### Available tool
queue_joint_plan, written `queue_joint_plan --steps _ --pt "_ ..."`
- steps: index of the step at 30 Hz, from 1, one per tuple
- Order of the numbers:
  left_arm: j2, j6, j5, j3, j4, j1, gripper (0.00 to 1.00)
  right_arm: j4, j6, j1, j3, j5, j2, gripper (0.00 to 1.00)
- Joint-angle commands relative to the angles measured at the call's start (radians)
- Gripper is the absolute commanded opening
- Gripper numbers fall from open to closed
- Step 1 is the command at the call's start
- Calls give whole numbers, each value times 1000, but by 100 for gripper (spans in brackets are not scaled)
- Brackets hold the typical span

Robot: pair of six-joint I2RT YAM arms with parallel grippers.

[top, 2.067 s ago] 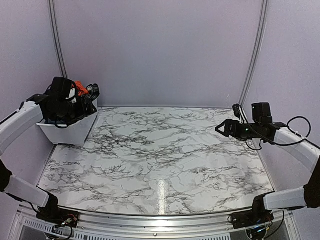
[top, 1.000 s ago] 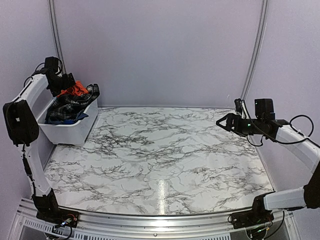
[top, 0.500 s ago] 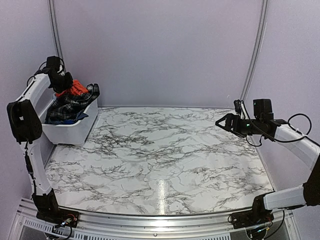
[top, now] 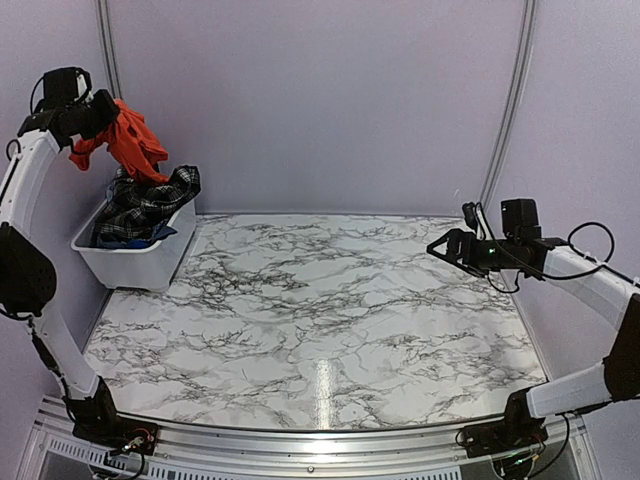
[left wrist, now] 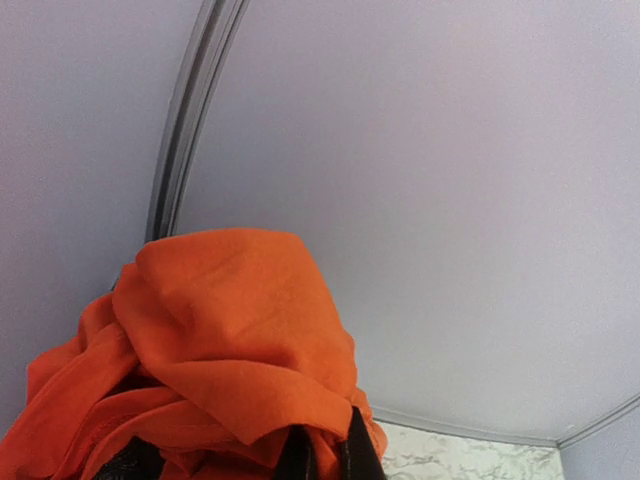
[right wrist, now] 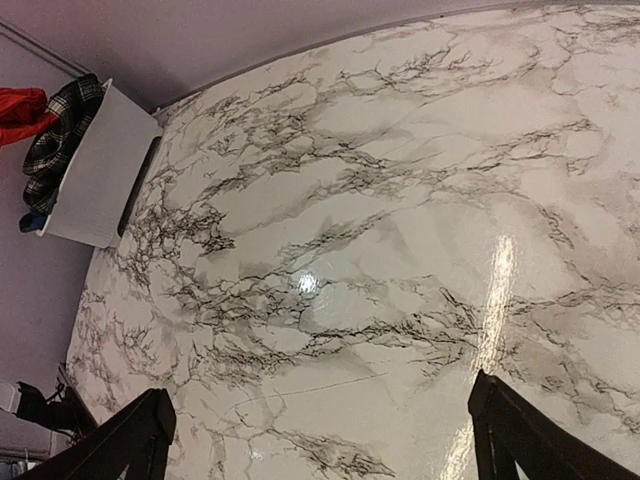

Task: Fold and stack the mixed laundry pile
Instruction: Place the crumpled T-shirt at the center of the board.

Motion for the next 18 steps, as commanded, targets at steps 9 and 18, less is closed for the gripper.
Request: queue_joint_plan --steps 9,18 --pt "-36 -96 268 99 212 -332 0 41 -20 -7 97 -43 1 99" --pt "-33 -144 280 149 238 -683 0 52 -26 -8 134 -79 24 99"
